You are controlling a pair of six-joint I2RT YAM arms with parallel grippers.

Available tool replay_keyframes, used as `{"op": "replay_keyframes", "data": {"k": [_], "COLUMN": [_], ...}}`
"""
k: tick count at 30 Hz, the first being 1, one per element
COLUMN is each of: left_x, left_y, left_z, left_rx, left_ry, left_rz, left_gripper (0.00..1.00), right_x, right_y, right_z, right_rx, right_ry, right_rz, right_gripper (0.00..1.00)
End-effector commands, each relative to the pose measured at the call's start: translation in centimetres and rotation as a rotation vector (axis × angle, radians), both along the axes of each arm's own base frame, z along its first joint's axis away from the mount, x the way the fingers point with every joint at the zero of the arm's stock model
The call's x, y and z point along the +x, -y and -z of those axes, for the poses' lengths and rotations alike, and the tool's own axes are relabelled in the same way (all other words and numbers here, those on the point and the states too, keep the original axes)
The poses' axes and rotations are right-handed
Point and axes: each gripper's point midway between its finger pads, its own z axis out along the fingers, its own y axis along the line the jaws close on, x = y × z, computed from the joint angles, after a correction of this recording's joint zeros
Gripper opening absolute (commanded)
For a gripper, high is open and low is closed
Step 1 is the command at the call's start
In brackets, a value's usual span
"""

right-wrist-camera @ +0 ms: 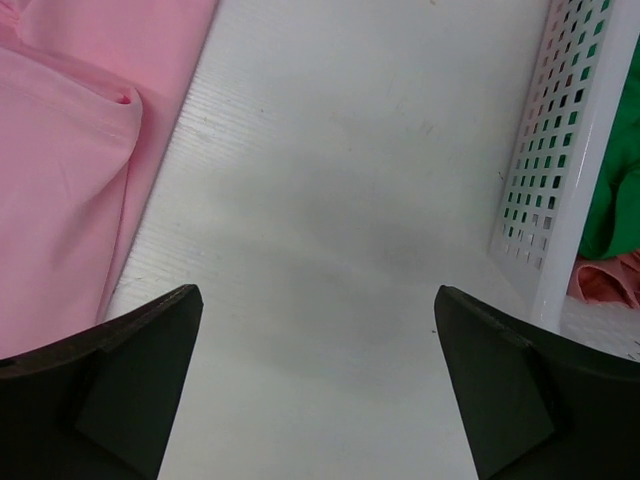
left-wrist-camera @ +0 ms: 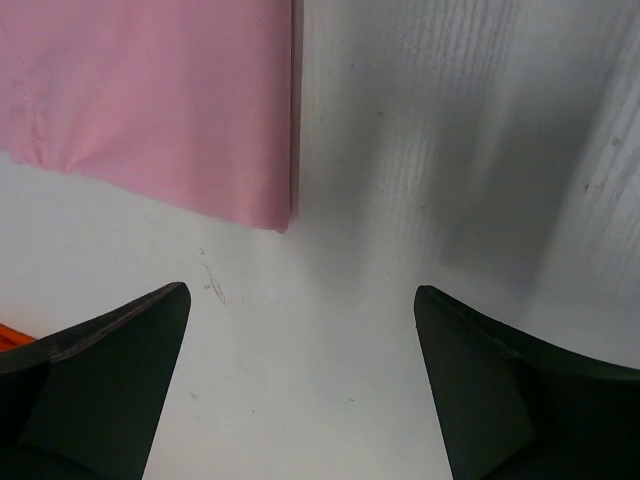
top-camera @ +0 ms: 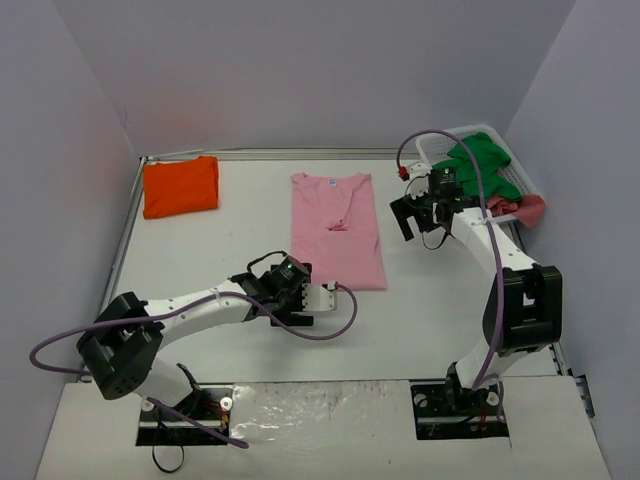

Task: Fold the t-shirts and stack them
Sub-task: Grab one side of the 2/3 rectangular tshirt with both arms

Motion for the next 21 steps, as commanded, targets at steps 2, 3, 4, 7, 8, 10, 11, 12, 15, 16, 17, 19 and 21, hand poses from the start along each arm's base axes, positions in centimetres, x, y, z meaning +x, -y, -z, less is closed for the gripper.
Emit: {"op": "replay_keyframes", "data": {"k": [2, 3, 4, 7, 8, 10, 11, 12, 15, 16, 17, 19, 21], "left_x": [2.0, 2.0, 2.2, 2.3, 2.2, 2.3, 2.3, 2.3, 2.5, 2.6, 2.6, 2.5, 2.6], "left_y": [0.9, 0.9, 0.9, 1.0, 1.1, 1.3, 1.4, 1.4, 1.6, 1.7, 1.7, 1.6, 1.7], "left_z": [-0.9, -0.5, -0.4, 0.0, 0.3, 0.4, 0.6, 0.9, 1.3, 1.5, 1.8, 2.1, 2.2], "left_rx": [-0.057, -0.052, -0.058, -0.064, -0.063, -0.069, -0.070, -0.065, -0.064, -0.059, -0.055, -0.047, -0.052], "left_ry": [0.111, 0.109, 0.116, 0.114, 0.106, 0.103, 0.099, 0.096, 0.091, 0.088, 0.084, 0.077, 0.079], "left_rz": [-0.041, -0.044, -0.049, -0.062, -0.062, -0.065, -0.064, -0.061, -0.070, -0.074, -0.075, -0.080, -0.081], "left_gripper": [0.95, 0.96, 0.96, 0.99, 1.00, 0.93, 0.92, 0.90, 0.86, 0.85, 0.84, 0.82, 0.79], "right_x": [-0.2, -0.2, -0.1, -0.1, -0.1, -0.1, -0.1, -0.2, -0.2, -0.2, -0.2, -0.2, -0.2], "right_y": [0.8, 0.9, 0.9, 0.9, 0.9, 1.1, 1.1, 1.1, 1.1, 1.2, 1.2, 1.2, 1.2], "right_z": [1.5, 1.8, 1.9, 2.1, 2.1, 2.3, 2.4, 2.5, 2.7, 2.8, 2.8, 2.9, 3.0], "right_rx": [-0.034, -0.039, -0.039, -0.042, -0.046, -0.052, -0.055, -0.056, -0.060, -0.061, -0.064, -0.064, -0.064], "right_ry": [-0.043, -0.050, -0.053, -0.059, -0.060, -0.063, -0.066, -0.069, -0.073, -0.076, -0.077, -0.079, -0.082], "right_rz": [0.014, 0.017, 0.017, 0.016, 0.017, 0.019, 0.019, 0.018, 0.016, 0.017, 0.019, 0.015, 0.014], "right_gripper": [0.98, 0.98, 0.98, 0.98, 0.98, 0.98, 0.98, 0.98, 0.98, 0.98, 0.98, 0.98, 0.98]}}
